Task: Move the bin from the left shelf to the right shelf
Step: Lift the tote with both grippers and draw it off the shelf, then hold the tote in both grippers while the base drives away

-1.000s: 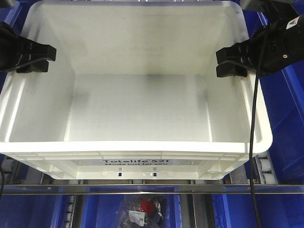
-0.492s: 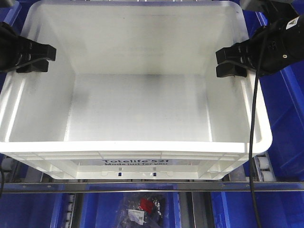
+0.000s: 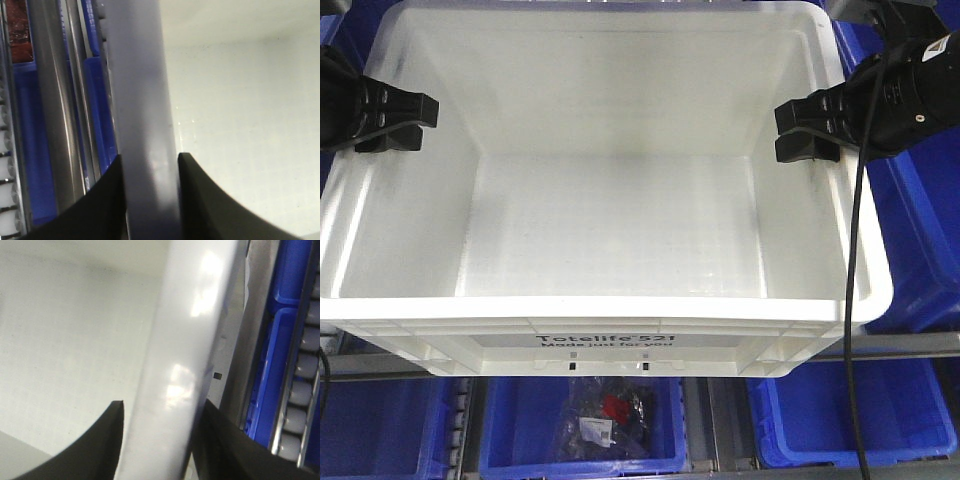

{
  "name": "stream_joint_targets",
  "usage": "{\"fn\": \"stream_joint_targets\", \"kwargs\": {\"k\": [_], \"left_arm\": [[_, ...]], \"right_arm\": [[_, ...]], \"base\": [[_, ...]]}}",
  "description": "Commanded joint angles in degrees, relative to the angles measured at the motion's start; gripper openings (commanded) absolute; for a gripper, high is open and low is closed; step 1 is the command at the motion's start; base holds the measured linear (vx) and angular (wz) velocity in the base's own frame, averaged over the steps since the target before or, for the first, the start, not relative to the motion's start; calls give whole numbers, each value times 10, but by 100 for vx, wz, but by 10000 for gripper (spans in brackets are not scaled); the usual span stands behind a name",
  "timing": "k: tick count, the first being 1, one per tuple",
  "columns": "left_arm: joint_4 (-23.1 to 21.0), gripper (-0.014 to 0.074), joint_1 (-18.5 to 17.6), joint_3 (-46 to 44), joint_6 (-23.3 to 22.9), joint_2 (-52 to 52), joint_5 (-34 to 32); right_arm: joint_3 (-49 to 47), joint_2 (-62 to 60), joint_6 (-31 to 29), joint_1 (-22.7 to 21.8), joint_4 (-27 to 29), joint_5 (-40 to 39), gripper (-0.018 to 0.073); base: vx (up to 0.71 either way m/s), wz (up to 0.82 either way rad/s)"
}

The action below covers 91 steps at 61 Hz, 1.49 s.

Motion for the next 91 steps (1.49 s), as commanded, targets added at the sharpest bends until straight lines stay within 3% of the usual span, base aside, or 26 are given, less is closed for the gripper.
{"fn": "stream_joint_targets", "kwargs": {"k": [1, 91], "left_arm": [[-2, -8, -3, -23, 17, -27, -56], [-2, -8, -3, -23, 17, -27, -55]], "right_arm": [[-20, -25, -11, -3, 1, -41, -4], [-20, -25, -11, -3, 1, -41, -4]], "base": [[-14, -13], [-16, -11]]}}
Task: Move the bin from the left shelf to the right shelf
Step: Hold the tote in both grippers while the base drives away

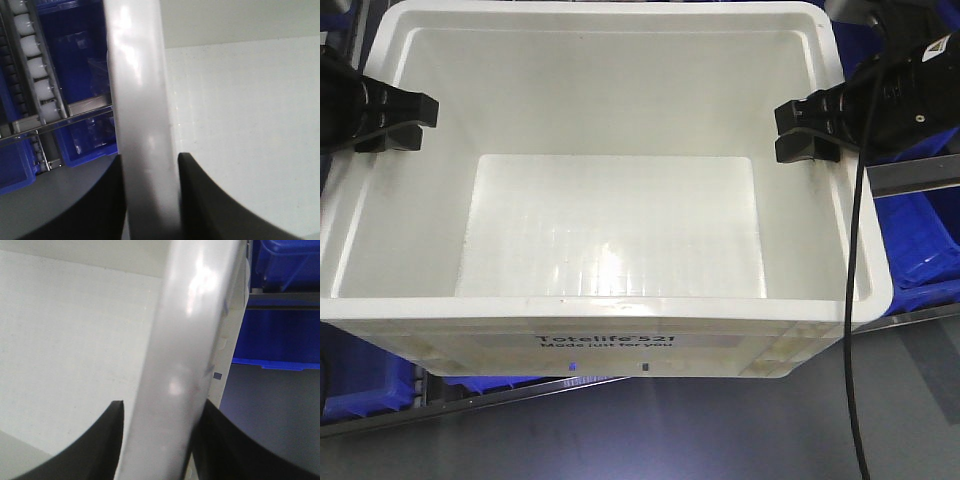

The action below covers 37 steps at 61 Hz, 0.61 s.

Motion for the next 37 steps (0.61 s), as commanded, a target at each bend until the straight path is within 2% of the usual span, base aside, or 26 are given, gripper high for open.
{"fn": "stream_joint_targets", "kwargs": {"k": [1, 37], "left_arm": [[-2, -8, -3, -23, 17, -27, -55], [-2, -8, -3, -23, 17, -27, -55]], "right_arm": [[-20, -25, -11, -3, 1, -42, -4], [-20, -25, -11, -3, 1, -42, -4]], "base": [[-10, -25], [-6, -22]]}}
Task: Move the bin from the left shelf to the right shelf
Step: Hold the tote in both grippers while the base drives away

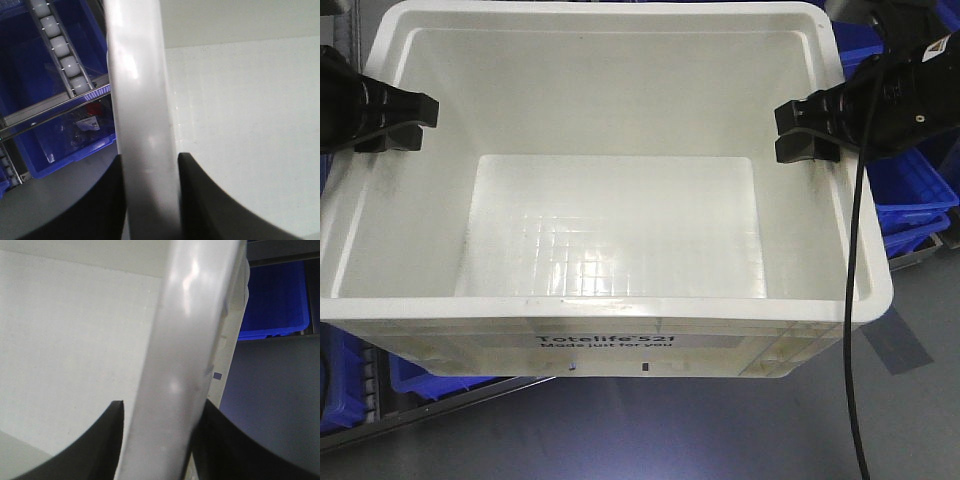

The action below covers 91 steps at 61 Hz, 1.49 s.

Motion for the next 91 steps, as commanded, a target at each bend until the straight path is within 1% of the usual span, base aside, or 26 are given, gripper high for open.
{"fn": "stream_joint_targets", "kwargs": {"k": [1, 42, 91], "left_arm": [[-2, -8, -3, -23, 17, -27, -55], [-2, -8, -3, -23, 17, -27, -54], [-2, -8, -3, -23, 17, -27, -53]], "right_arm": [[-20, -25, -11, -3, 2, -42, -4], [-20, -25, -11, -3, 2, -42, -4], [-20, -25, -11, -3, 2, -41, -4]], "base": [[-5, -21], [-5, -33], [3, -59]]}}
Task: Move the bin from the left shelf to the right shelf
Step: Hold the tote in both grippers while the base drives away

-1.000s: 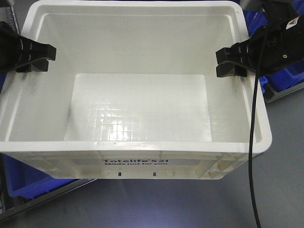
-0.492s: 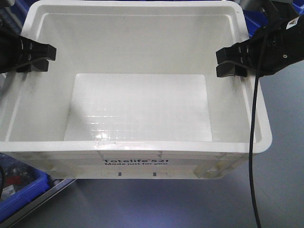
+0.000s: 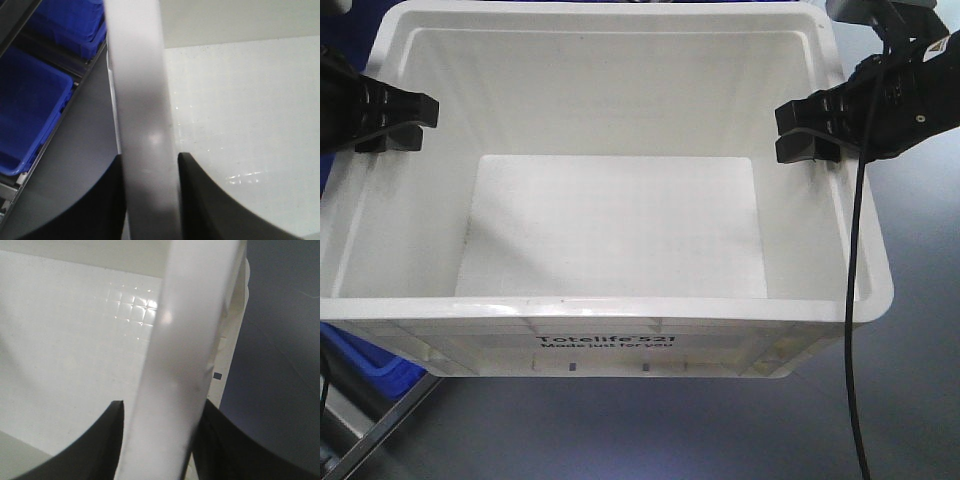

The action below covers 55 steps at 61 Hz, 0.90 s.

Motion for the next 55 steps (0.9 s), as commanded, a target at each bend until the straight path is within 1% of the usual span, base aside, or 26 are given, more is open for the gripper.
{"fn": "stream_joint_targets", "kwargs": {"k": [1, 55], "left_arm": [[-2, -8, -3, -23, 17, -27, -53], [-2, -8, -3, -23, 17, -27, -53]], "right_arm": [[-20, -25, -11, -3, 2, -41, -4], [-20, -25, -11, -3, 2, -41, -4]], "base": [[12, -51], [15, -50]]}}
